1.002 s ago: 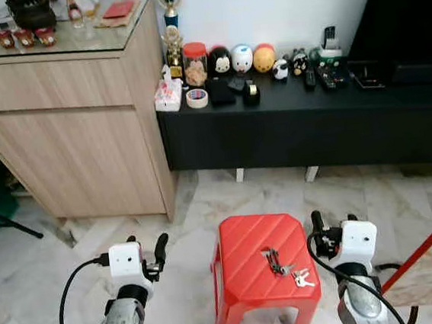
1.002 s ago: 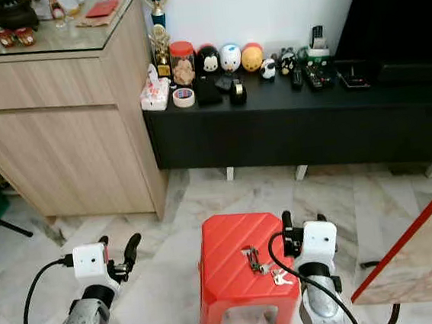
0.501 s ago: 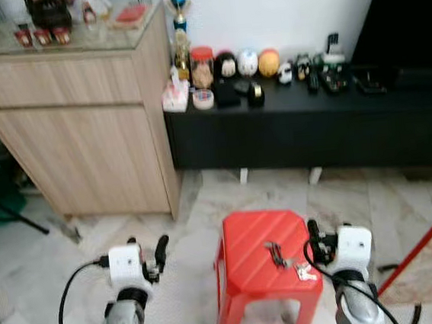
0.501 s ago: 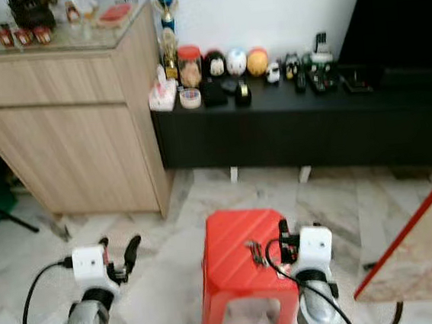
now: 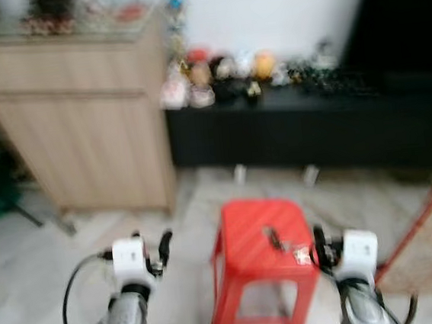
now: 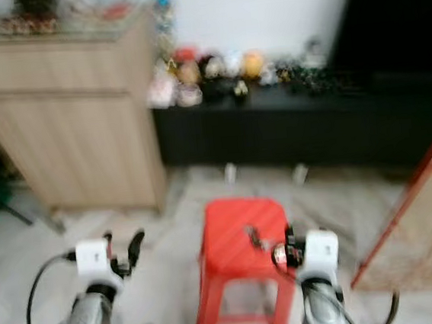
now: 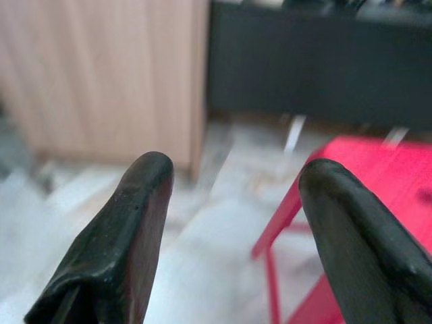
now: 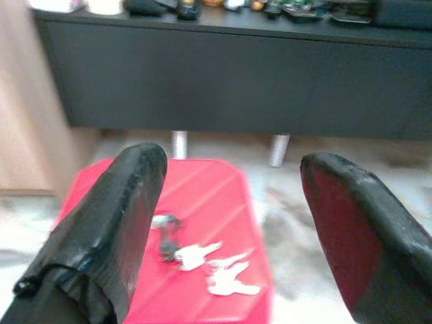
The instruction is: Hang keys on a hook
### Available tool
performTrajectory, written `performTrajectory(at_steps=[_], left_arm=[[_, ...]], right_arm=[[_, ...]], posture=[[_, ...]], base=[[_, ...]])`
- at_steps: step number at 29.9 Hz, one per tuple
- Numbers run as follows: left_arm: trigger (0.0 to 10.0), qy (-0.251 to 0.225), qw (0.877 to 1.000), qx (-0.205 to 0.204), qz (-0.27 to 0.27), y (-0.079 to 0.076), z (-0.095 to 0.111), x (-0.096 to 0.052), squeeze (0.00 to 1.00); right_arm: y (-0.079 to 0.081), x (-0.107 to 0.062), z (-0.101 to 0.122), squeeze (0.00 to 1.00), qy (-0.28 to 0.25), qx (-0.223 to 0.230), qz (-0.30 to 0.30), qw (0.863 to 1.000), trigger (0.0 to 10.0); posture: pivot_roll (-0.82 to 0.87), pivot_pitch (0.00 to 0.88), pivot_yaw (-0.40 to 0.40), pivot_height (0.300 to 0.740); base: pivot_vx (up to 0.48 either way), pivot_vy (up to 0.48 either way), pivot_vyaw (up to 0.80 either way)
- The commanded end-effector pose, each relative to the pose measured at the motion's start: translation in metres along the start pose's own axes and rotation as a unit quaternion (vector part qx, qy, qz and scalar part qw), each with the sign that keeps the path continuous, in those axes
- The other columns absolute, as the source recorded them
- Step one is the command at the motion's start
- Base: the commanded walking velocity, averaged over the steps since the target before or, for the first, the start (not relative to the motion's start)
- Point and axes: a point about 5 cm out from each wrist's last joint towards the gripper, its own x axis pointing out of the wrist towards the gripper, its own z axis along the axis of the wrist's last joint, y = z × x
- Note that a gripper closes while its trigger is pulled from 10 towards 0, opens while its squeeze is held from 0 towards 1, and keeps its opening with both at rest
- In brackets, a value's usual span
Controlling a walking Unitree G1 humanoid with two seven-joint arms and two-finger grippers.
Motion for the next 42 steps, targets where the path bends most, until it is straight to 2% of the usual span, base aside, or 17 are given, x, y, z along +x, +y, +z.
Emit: performTrajectory(at_steps=[1, 8, 11, 15, 26, 30, 42], left_arm=[[10.0, -0.016, 1.000, 0.003, -0.001, 0.0018, 0.0099, 0.0067, 0.00], [10.0, -0.018, 1.000, 0.002, -0.004, -0.0002, 0.0113, 0.0074, 0.00], [10.0, -0.017, 1.000, 0.003, -0.006, -0.0006, 0.0116, 0.0082, 0.00], [10.0, -0.018, 1.000, 0.004, -0.007, -0.0003, 0.0122, 0.0082, 0.00], [10.0, -0.017, 1.000, 0.005, -0.008, 0.0009, 0.0124, 0.0076, 0.00], [10.0, -0.016, 1.000, 0.006, -0.009, 0.0009, 0.0125, 0.0080, 0.00], [10.0, -0.017, 1.000, 0.007, -0.008, 0.0010, 0.0131, 0.0082, 0.00]], right_arm=[[0.0037, -0.0008, -0.0011, 0.00, 0.005, -0.002, 0.005, 1.000, 10.0], [0.0077, -0.0020, 0.0002, 0.00, -0.001, -0.001, 0.026, 1.000, 10.0], [0.0072, -0.0015, -0.0002, 0.00, 0.004, -0.004, 0.022, 1.000, 10.0], [0.0078, -0.0021, -0.0004, 0.00, 0.005, 0.016, 0.017, 1.000, 10.0], [0.0080, -0.0030, -0.0006, 0.00, 0.005, 0.003, 0.021, 1.000, 10.0], [0.0076, -0.0022, 0.0005, 0.00, 0.004, 0.017, 0.015, 1.000, 10.0], [0.0091, -0.0039, 0.0000, 0.00, 0.002, 0.003, 0.024, 1.000, 10.0]], posture=[[0.01, 0.020, -0.072, 0.657], [0.02, 0.031, -0.072, 0.657], [0.02, 0.037, -0.071, 0.657], [0.02, 0.041, -0.071, 0.657], [0.02, 0.053, -0.070, 0.657], [0.02, 0.056, -0.070, 0.657], [0.02, 0.062, -0.070, 0.657]], base=[[0.000, 0.000, 0.00], [0.000, 0.000, 0.00], [0.000, 0.000, 0.72], [0.000, 0.000, 0.40], [0.000, 0.000, 0.00], [0.252, 0.000, 0.00], [0.288, 0.000, 0.07]])
